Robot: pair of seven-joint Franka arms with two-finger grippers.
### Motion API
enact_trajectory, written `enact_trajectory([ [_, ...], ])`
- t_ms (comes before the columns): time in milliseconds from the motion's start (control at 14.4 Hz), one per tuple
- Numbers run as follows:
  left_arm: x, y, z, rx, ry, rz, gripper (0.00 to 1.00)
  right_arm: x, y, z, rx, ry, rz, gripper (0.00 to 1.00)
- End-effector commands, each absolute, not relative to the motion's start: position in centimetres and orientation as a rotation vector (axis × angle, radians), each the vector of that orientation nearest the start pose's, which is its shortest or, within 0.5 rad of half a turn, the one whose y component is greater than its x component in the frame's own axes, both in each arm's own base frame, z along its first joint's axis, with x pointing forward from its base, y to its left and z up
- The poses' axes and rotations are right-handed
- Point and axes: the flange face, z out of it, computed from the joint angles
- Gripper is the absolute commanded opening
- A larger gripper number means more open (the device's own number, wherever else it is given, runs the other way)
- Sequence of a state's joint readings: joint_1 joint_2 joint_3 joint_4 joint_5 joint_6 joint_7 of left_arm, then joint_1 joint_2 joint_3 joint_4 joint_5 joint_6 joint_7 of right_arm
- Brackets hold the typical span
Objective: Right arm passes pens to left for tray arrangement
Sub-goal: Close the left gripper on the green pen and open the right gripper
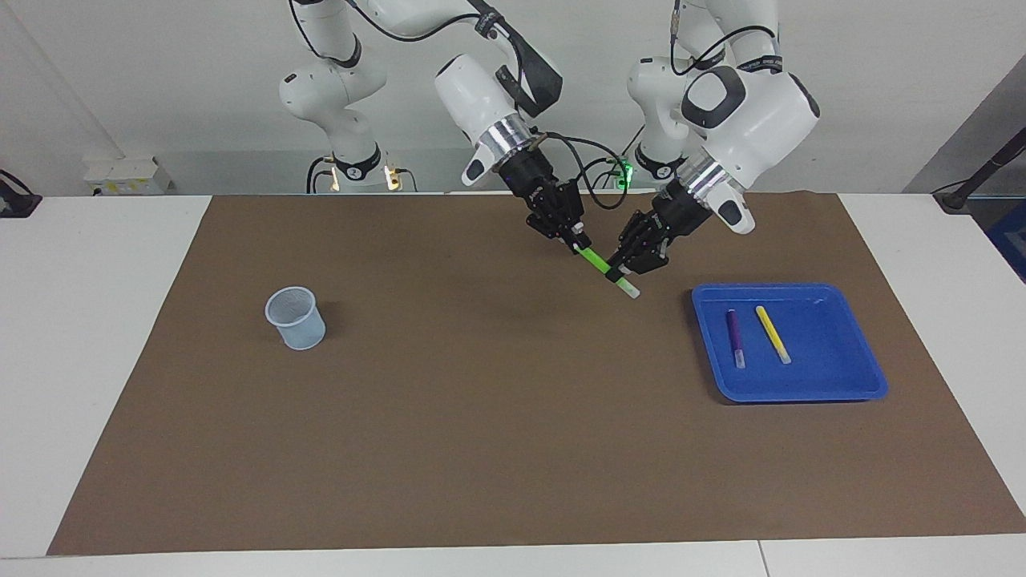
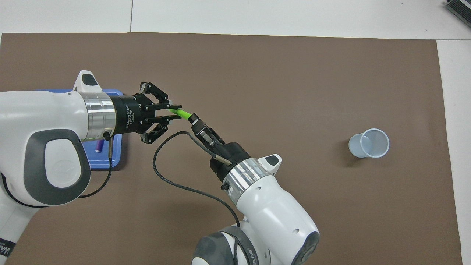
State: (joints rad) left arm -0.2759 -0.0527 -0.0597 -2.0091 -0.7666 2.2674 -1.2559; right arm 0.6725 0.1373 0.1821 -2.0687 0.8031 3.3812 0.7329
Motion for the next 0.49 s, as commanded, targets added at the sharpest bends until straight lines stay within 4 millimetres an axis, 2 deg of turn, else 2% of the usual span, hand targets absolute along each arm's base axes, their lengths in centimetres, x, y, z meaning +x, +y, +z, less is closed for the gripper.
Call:
enact_trajectory([
  [0,52.60,-20.58,52.04,1.898,1.528,-0.331,0.00,44.94,39.84,48.61,-1.925,0.812,-0.598,0.00],
  [278,52.36,-20.70,52.30,1.915,1.507,-0.331,0.00,45.02,39.79,48.68,-1.922,0.816,-0.598,0.00],
  [347,52.37,-20.61,52.38,1.915,1.507,-0.328,0.00,45.23,39.63,48.95,-1.917,0.818,-0.599,0.14],
  [417,52.38,-20.54,52.37,1.916,1.508,-0.328,0.00,45.29,39.58,48.92,-1.919,0.820,-0.597,0.39],
])
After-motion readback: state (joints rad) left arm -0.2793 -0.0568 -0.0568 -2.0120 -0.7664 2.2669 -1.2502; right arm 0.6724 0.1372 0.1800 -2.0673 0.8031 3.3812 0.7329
